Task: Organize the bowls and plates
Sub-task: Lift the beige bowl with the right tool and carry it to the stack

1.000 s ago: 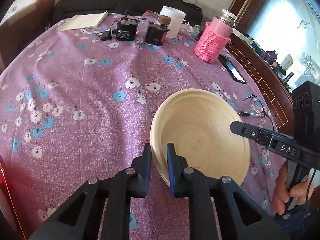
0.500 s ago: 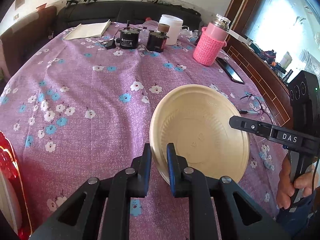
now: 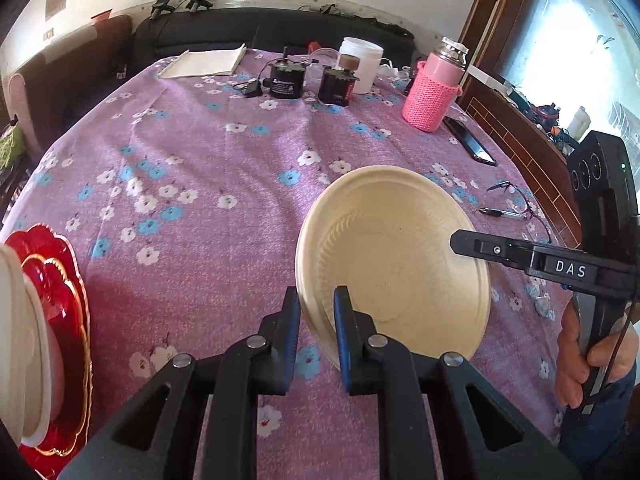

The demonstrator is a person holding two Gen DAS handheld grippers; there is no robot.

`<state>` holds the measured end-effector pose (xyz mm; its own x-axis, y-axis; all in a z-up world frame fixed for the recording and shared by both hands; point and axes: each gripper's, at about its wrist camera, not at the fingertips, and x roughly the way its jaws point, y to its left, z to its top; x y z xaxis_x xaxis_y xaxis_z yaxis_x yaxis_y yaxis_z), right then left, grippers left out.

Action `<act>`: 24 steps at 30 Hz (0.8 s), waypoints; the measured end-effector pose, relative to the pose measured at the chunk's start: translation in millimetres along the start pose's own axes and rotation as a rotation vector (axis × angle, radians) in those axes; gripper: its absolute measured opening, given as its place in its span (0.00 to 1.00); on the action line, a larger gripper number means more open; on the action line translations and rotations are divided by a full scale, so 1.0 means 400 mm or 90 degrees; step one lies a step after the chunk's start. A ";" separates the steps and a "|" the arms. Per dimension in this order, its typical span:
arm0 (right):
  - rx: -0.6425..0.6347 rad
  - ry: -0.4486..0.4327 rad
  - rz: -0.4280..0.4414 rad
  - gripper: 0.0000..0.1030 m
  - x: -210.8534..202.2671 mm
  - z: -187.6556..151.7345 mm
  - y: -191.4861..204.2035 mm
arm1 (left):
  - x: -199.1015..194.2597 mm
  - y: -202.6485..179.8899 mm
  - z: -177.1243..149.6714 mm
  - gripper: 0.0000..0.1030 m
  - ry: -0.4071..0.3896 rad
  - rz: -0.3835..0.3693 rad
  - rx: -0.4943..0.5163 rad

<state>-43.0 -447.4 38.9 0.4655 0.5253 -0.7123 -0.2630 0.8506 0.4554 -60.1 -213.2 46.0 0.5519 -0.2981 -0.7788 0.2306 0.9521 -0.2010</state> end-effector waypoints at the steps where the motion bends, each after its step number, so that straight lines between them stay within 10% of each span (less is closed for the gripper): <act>1: -0.003 0.004 0.002 0.12 0.006 -0.004 0.005 | -0.002 0.005 -0.006 0.14 0.000 0.002 -0.003; 24: -0.047 0.027 -0.015 0.12 0.030 -0.023 0.036 | 0.014 -0.024 -0.036 0.18 -0.029 0.088 0.062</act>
<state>-48.9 -428.5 32.1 0.4366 0.5042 -0.7451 -0.3142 0.8615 0.3988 -70.9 -223.0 34.9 0.6188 -0.1705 -0.7668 0.2262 0.9735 -0.0338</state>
